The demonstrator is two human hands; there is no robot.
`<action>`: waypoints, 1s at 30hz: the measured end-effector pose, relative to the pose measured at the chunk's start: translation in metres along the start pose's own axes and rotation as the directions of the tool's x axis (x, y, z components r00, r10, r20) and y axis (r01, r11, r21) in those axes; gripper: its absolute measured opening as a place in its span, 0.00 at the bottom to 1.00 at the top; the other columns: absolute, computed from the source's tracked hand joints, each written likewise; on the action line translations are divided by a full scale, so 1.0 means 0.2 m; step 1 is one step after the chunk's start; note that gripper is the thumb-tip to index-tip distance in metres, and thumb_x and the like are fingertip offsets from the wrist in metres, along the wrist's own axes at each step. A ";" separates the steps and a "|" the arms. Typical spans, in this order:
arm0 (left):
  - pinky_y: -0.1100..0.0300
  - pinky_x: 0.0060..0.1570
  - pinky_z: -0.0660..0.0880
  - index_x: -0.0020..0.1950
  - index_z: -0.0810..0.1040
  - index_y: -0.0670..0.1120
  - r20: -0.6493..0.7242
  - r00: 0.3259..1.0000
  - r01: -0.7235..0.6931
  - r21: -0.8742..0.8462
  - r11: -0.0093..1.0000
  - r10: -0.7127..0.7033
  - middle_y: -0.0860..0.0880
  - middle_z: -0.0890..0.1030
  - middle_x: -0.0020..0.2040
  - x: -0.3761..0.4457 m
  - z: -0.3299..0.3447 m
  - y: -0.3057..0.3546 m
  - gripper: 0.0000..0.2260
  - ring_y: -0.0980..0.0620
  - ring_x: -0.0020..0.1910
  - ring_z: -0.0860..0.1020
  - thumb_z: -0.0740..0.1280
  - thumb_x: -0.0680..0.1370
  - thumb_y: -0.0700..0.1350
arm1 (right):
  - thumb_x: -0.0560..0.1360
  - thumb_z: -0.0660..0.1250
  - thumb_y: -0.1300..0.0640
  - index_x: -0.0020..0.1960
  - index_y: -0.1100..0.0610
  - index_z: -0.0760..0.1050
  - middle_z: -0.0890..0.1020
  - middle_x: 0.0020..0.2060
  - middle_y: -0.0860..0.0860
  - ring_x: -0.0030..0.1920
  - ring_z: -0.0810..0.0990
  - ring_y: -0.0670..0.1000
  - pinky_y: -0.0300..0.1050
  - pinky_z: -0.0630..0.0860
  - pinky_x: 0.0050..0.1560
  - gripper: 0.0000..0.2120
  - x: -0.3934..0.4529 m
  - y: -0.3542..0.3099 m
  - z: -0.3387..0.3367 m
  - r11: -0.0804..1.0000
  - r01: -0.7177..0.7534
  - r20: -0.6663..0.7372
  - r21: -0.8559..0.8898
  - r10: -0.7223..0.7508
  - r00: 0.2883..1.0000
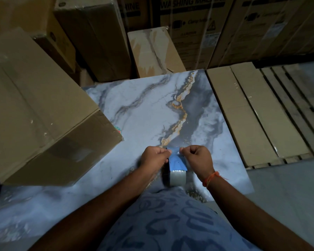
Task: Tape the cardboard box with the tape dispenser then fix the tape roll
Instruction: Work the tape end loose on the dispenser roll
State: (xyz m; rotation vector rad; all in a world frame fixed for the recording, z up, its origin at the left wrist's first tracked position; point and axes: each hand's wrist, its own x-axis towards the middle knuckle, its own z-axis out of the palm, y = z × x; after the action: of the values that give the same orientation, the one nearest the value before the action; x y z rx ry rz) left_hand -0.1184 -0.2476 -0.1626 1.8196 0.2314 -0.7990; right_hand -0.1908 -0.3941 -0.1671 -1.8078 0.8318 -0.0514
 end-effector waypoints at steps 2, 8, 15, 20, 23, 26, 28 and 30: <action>0.62 0.35 0.70 0.38 0.85 0.44 -0.004 1.000 0.020 0.012 1.000 -0.020 0.48 0.80 0.29 0.00 0.01 0.00 0.08 0.52 0.29 0.74 0.74 0.76 0.45 | 0.75 0.71 0.51 0.30 0.67 0.77 0.78 0.28 0.65 0.28 0.74 0.52 0.44 0.68 0.31 0.22 -0.01 0.00 0.01 0.998 -0.022 -0.034 -0.054 0.020 0.999; 0.65 0.27 0.65 0.34 0.82 0.45 -0.034 0.996 0.090 0.051 0.995 -0.088 0.49 0.78 0.26 0.00 0.01 0.02 0.11 0.55 0.22 0.70 0.75 0.74 0.47 | 0.72 0.75 0.53 0.30 0.61 0.80 0.83 0.30 0.58 0.31 0.79 0.51 0.40 0.71 0.30 0.16 -0.01 -0.03 0.03 0.988 -0.075 -0.084 -0.133 0.064 0.994; 0.66 0.26 0.64 0.34 0.80 0.45 -0.054 0.991 0.128 0.056 0.990 -0.125 0.49 0.77 0.26 0.01 0.02 0.03 0.11 0.55 0.21 0.69 0.78 0.72 0.47 | 0.69 0.76 0.53 0.34 0.60 0.82 0.85 0.32 0.54 0.36 0.83 0.52 0.40 0.74 0.32 0.12 0.00 -0.03 0.05 0.978 -0.111 -0.078 -0.175 0.099 0.992; 0.69 0.22 0.63 0.39 0.84 0.43 -0.051 0.985 0.169 0.038 0.985 -0.167 0.47 0.77 0.28 -0.01 0.03 0.04 0.08 0.55 0.19 0.68 0.79 0.72 0.45 | 0.68 0.77 0.53 0.34 0.60 0.82 0.85 0.33 0.54 0.37 0.84 0.51 0.48 0.81 0.39 0.11 0.00 -0.02 0.06 0.979 -0.119 -0.075 -0.166 0.108 0.991; 0.67 0.25 0.64 0.44 0.85 0.40 -0.085 0.977 0.199 0.014 0.980 -0.198 0.44 0.81 0.34 -0.01 0.02 0.04 0.10 0.52 0.23 0.71 0.79 0.69 0.45 | 0.68 0.76 0.54 0.35 0.60 0.82 0.85 0.34 0.53 0.38 0.84 0.52 0.49 0.81 0.39 0.10 0.00 -0.02 0.06 0.980 -0.119 -0.068 -0.157 0.109 0.992; 0.60 0.31 0.73 0.38 0.76 0.44 -0.057 0.977 0.204 -0.013 0.979 -0.205 0.44 0.79 0.34 0.01 0.02 0.05 0.10 0.48 0.28 0.75 0.76 0.72 0.44 | 0.67 0.76 0.55 0.37 0.60 0.78 0.83 0.35 0.53 0.39 0.83 0.54 0.49 0.78 0.39 0.10 -0.01 -0.02 0.05 0.985 -0.131 -0.080 -0.114 0.123 0.989; 0.52 0.43 0.81 0.46 0.73 0.46 -0.012 0.978 0.208 -0.065 0.976 -0.209 0.41 0.83 0.44 0.01 0.03 0.06 0.09 0.46 0.40 0.83 0.73 0.76 0.44 | 0.67 0.76 0.57 0.36 0.57 0.75 0.82 0.35 0.54 0.40 0.83 0.57 0.53 0.80 0.41 0.10 -0.01 -0.02 0.05 0.988 -0.140 -0.066 -0.059 0.136 0.988; 0.45 0.51 0.84 0.53 0.71 0.47 0.033 0.980 0.200 -0.088 0.976 -0.198 0.39 0.84 0.55 0.00 0.04 0.05 0.09 0.43 0.50 0.86 0.70 0.79 0.45 | 0.67 0.76 0.58 0.36 0.53 0.73 0.81 0.35 0.54 0.40 0.82 0.59 0.58 0.80 0.43 0.11 -0.02 -0.02 0.05 0.989 -0.150 -0.036 0.016 0.150 0.988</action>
State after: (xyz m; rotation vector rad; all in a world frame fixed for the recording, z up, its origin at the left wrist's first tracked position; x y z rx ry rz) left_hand -0.1163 -0.2587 -0.1555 1.7177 0.4331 -0.9348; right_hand -0.1885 -0.3831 -0.1667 -1.7318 0.9896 0.0068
